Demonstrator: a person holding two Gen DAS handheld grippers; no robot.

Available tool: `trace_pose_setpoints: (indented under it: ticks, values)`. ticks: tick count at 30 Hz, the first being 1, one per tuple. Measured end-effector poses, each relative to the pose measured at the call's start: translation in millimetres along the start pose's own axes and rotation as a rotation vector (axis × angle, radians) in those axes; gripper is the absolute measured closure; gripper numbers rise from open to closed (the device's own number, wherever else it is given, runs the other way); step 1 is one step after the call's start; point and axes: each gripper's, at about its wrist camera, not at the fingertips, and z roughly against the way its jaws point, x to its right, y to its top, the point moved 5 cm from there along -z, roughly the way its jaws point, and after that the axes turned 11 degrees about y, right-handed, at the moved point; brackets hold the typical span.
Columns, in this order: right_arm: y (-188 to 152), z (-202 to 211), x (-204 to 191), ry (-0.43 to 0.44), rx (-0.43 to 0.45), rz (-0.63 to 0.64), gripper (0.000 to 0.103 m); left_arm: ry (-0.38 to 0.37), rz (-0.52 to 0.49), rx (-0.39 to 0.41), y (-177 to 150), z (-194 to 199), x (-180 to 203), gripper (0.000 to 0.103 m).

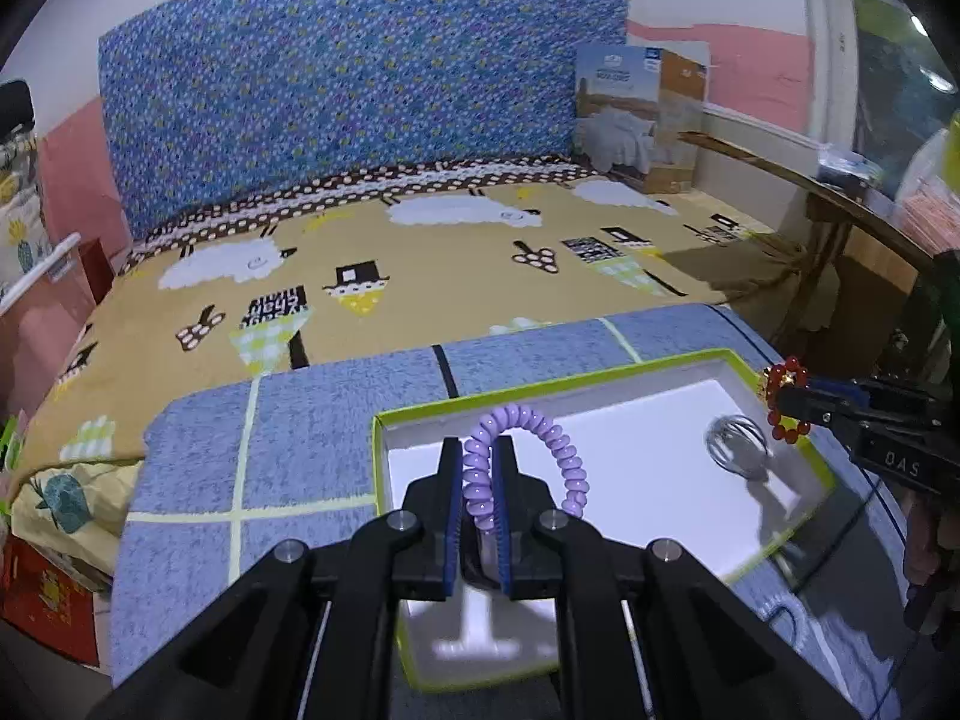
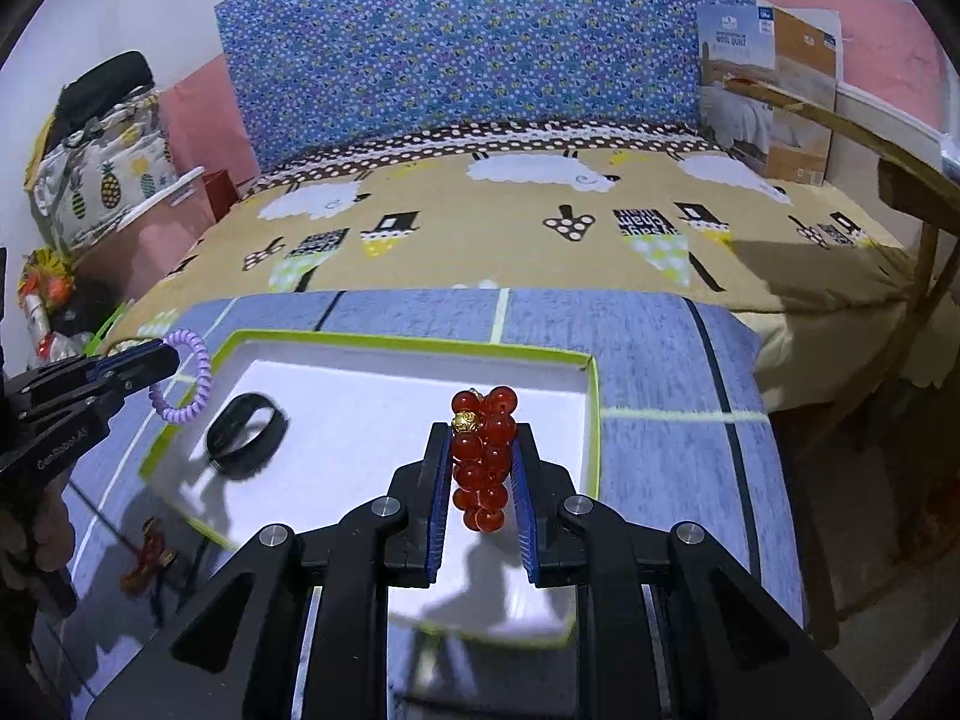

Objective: Organize jewelry
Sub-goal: 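Lower the lavender hair tie into the green box while the right tool releases red beads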

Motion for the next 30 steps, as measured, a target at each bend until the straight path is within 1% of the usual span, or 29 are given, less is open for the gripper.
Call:
trace_pose_setpoints:
  ticks: [5,14,18,23,25,26,27,29,30]
  values:
    - [7.8,-23.0,13.0,-0.012,-0.025,-0.019,0.083,0.014,0.007,-0.033,3.0,-27.1,-2.1,0.093]
    - [4.1,-54.9,30.4,-0.041,-0.080,-0.033,0.083,0.053,0.024,-0.108,-4.0,-64.1,-7.6,0.093]
    - [4.8,-60.7,34.5,-0.048,-0.091,-0.041,0.082,0.055,0.027,-0.124,-6.7,-70.7,-7.1,0.092]
    - [4.6,-61.2,37.0,-0.049,-0.095,-0.049,0.079,0.041,0.034,-0.119,-6.8,-69.8,-6.8,0.092]
    - [4.8,-60.2,36.3,-0.049,-0.091,-0.049,0.078,0.041,0.029,-0.113,-6.5,-69.0,-7.0,0.090]
    - [4.7,-58.8,36.5,-0.047,-0.086,-0.050,0.076,0.043,0.028,-0.109,-6.6,-67.9,-6.8,0.086]
    - [5.4,-58.1,36.3,-0.042,-0.081,-0.051,0.074,0.043,0.026,-0.107,-6.5,-67.8,-6.6,0.078]
    - [6.0,-56.3,34.9,-0.037,-0.073,-0.049,0.073,0.035,0.032,-0.105,-6.6,-65.8,-6.3,0.072]
    - [6.2,-55.5,34.5,-0.040,-0.071,-0.047,0.073,0.031,0.034,-0.105,-7.0,-64.8,-6.1,0.072]
